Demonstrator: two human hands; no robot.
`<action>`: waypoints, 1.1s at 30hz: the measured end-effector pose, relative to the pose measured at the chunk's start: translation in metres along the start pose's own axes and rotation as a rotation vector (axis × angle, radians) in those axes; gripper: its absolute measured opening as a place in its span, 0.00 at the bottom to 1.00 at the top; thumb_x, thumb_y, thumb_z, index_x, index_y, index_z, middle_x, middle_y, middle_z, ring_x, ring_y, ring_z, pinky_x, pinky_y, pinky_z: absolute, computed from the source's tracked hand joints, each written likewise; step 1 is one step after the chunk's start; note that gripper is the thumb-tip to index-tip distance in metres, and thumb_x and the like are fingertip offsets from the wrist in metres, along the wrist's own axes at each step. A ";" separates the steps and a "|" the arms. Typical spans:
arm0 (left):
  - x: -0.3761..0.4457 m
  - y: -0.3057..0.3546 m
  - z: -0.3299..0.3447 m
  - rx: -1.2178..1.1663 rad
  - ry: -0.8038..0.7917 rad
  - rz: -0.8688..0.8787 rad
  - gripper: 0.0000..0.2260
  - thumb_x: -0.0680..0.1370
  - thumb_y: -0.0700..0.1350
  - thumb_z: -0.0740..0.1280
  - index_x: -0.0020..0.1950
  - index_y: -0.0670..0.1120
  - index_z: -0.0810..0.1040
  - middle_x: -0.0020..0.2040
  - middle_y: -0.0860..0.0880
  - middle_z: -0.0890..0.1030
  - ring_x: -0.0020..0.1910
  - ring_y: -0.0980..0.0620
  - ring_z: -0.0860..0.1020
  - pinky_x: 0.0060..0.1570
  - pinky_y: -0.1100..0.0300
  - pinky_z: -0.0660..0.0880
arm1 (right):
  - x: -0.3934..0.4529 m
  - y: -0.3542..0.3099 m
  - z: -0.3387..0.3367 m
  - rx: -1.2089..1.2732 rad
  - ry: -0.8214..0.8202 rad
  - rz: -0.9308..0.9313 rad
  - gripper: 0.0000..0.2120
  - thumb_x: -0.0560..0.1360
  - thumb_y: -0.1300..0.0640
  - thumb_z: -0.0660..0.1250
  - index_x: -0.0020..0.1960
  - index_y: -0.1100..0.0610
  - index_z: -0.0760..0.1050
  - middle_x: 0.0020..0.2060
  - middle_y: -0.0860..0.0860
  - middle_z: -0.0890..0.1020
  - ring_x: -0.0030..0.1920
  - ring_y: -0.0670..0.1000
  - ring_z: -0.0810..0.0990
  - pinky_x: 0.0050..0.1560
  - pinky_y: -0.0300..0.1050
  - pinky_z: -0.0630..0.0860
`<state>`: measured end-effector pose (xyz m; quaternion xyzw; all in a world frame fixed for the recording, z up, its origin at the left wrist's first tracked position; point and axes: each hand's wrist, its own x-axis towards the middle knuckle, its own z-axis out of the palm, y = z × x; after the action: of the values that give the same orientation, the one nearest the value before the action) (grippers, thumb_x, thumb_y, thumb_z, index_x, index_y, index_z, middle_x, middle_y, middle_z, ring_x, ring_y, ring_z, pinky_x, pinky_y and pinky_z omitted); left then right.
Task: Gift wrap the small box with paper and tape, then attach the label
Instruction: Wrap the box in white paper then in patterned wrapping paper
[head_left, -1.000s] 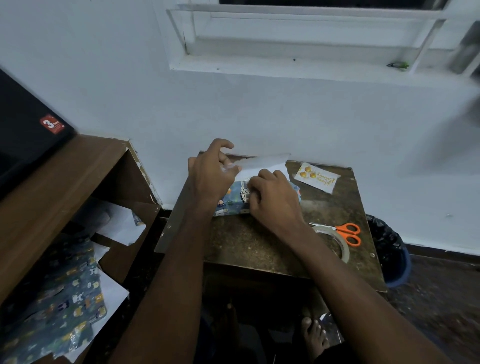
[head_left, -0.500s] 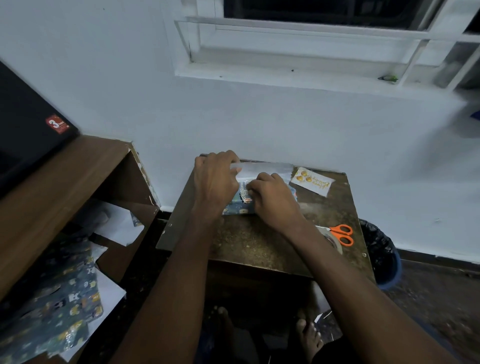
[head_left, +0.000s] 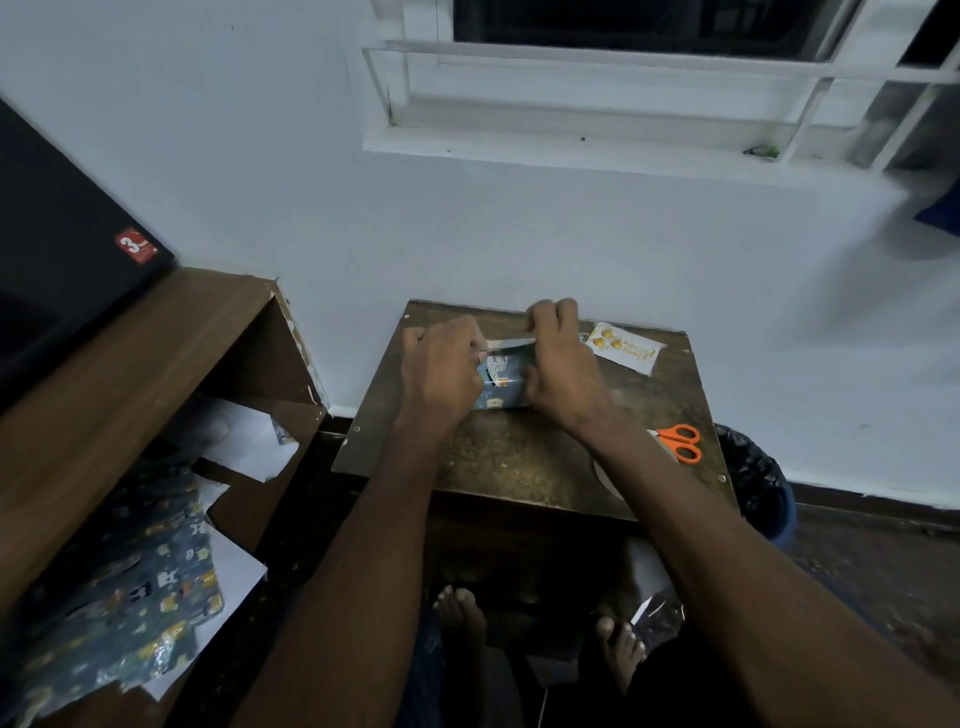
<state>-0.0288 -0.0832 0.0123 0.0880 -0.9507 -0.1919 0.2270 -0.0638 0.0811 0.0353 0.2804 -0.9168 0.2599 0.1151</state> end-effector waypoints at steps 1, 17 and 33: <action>-0.001 0.000 -0.001 -0.019 -0.003 0.004 0.13 0.78 0.39 0.74 0.43 0.54 0.75 0.41 0.58 0.79 0.44 0.58 0.75 0.54 0.56 0.58 | 0.000 0.001 0.000 0.012 0.021 0.003 0.29 0.66 0.71 0.71 0.64 0.59 0.67 0.60 0.56 0.66 0.43 0.59 0.75 0.36 0.49 0.70; -0.034 0.001 -0.011 -0.152 0.006 -0.023 0.07 0.77 0.43 0.73 0.54 0.52 0.84 0.57 0.56 0.86 0.53 0.57 0.79 0.65 0.51 0.62 | -0.010 -0.001 0.012 -0.017 0.051 0.195 0.06 0.75 0.64 0.70 0.46 0.60 0.86 0.48 0.55 0.82 0.46 0.58 0.81 0.44 0.46 0.72; -0.022 0.000 -0.001 -0.055 0.032 0.103 0.14 0.72 0.58 0.78 0.52 0.54 0.80 0.55 0.58 0.81 0.57 0.53 0.77 0.54 0.57 0.57 | -0.015 0.015 0.007 -0.072 0.060 0.024 0.06 0.76 0.60 0.70 0.47 0.58 0.86 0.46 0.53 0.80 0.48 0.58 0.78 0.42 0.52 0.78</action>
<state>-0.0085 -0.0781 0.0039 0.0358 -0.9446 -0.2047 0.2542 -0.0603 0.0943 0.0177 0.2571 -0.9250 0.2365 0.1491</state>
